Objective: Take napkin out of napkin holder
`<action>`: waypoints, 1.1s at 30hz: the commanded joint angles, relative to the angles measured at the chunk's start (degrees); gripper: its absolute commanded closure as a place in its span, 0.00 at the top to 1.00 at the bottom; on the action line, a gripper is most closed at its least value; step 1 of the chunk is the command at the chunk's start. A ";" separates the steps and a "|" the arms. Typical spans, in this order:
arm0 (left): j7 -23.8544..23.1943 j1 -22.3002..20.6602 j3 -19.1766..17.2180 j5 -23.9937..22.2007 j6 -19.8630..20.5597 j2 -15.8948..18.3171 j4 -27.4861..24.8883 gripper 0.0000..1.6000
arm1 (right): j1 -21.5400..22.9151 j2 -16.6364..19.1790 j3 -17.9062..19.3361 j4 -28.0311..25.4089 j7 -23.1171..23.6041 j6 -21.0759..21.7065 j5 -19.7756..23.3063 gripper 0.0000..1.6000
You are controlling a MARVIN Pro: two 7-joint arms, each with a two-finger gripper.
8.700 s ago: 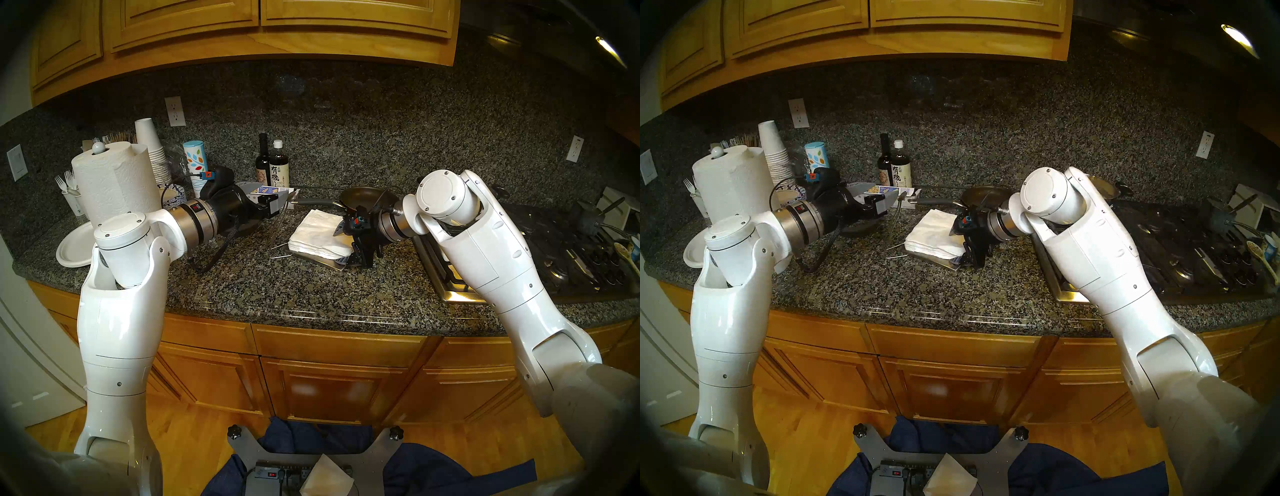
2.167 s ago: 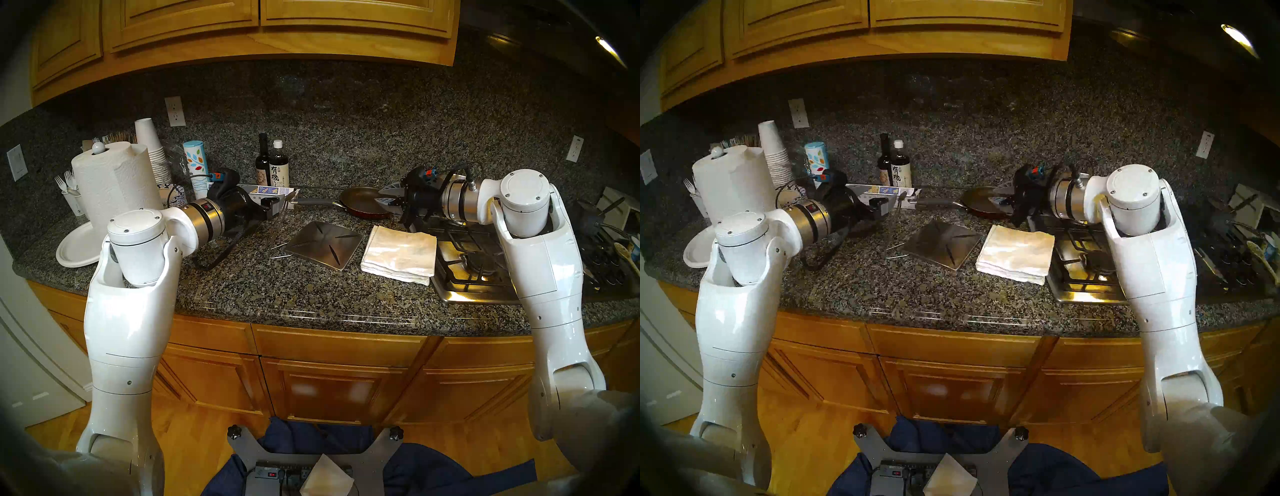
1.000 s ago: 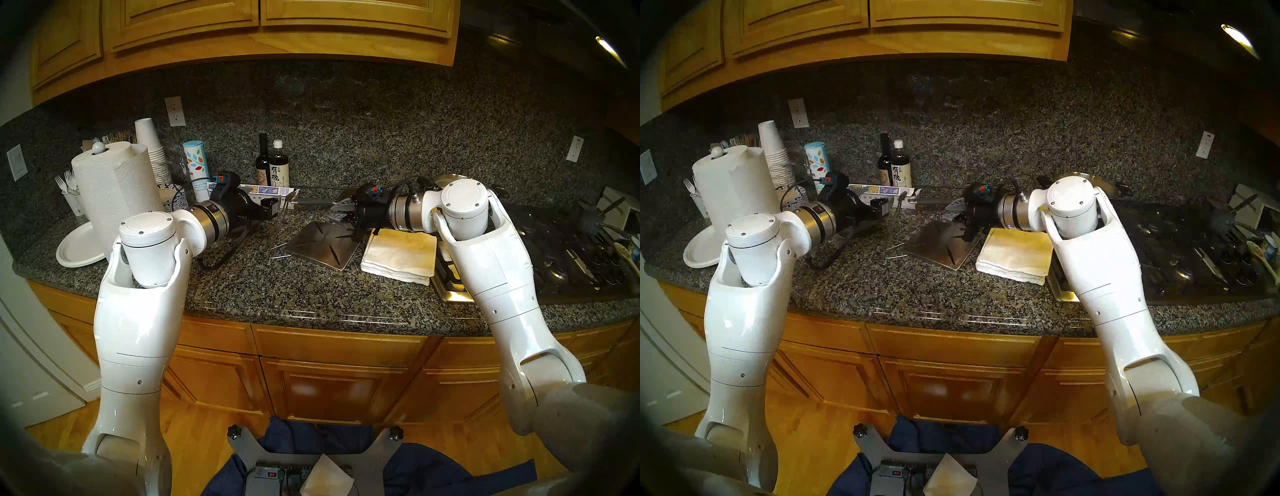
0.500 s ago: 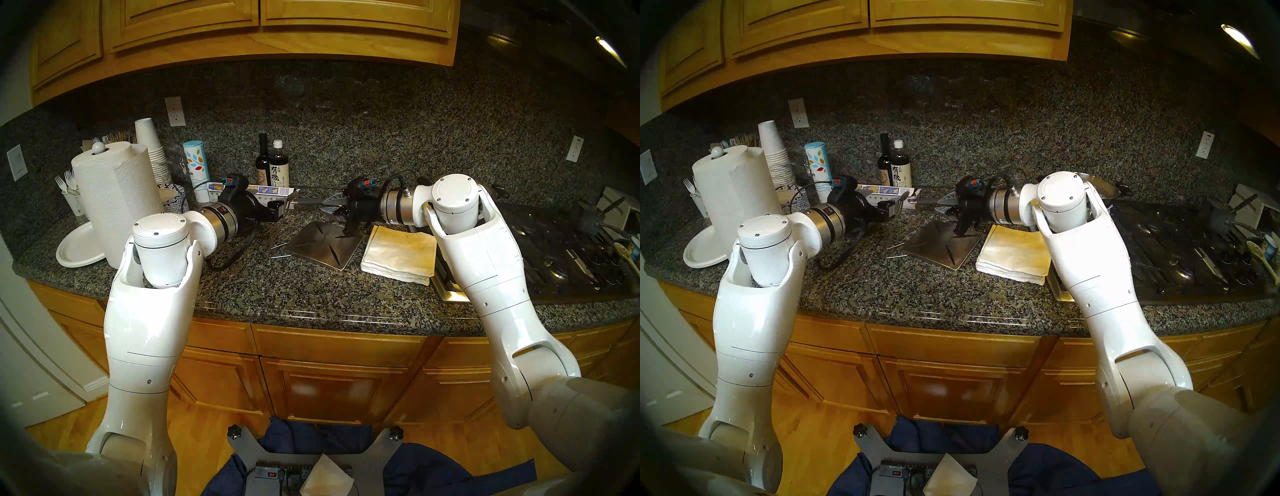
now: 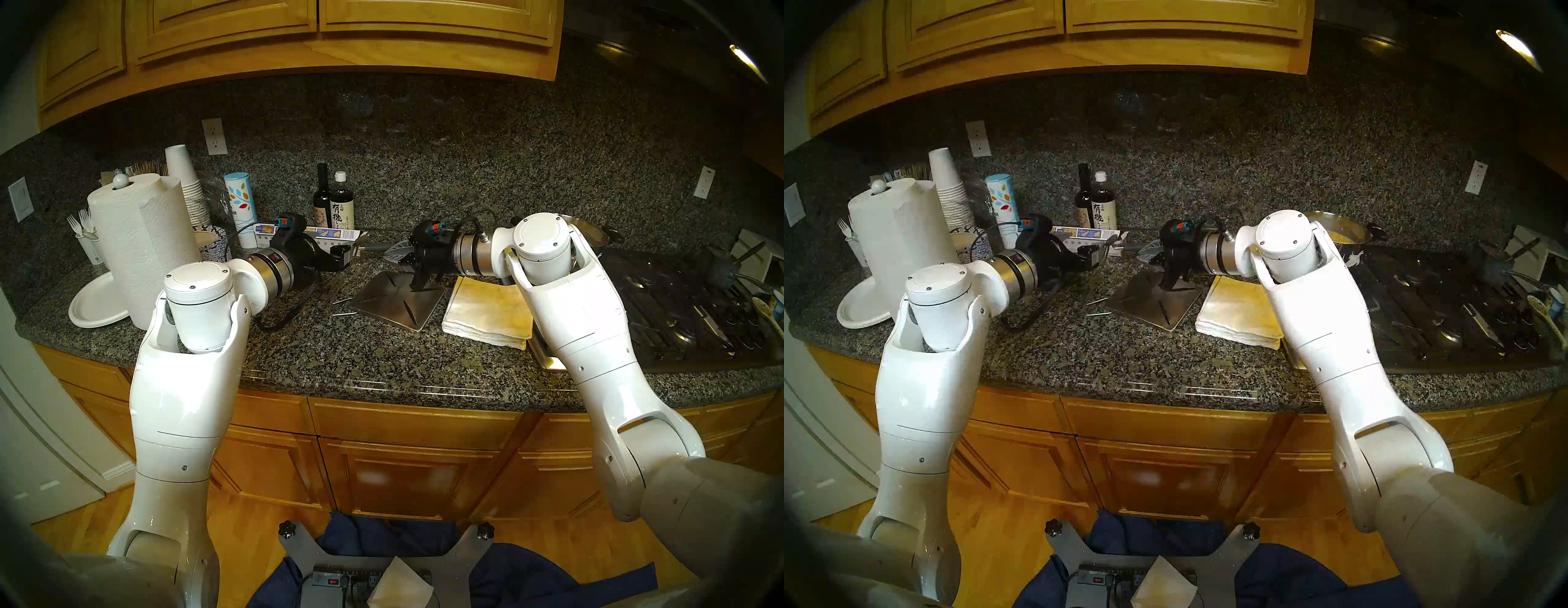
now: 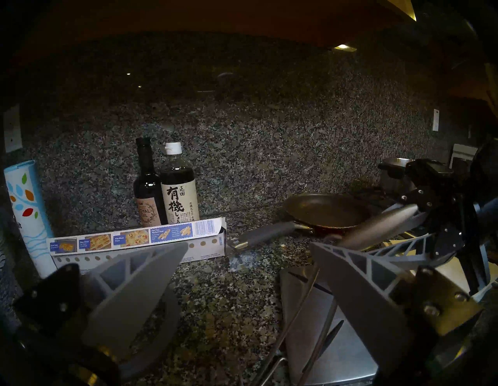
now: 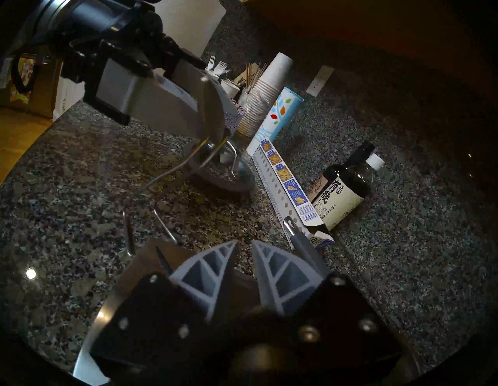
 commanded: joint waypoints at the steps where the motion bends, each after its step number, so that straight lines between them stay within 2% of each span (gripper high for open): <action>1: 0.04 -3.07 1.33 0.12 -1.34 -0.79 0.02 1.00 | 2.01 -0.38 1.48 -1.37 -0.11 -0.21 1.01 0.39; 22: 0.12 -3.43 1.97 -0.08 -1.42 -1.03 0.22 1.00 | 0.75 0.49 2.43 -1.58 0.56 -0.25 1.93 0.39; 33: 0.22 -3.45 -1.06 -2.15 -0.96 -2.29 -3.13 1.00 | -0.83 2.28 3.02 -1.79 1.03 -0.23 1.73 0.40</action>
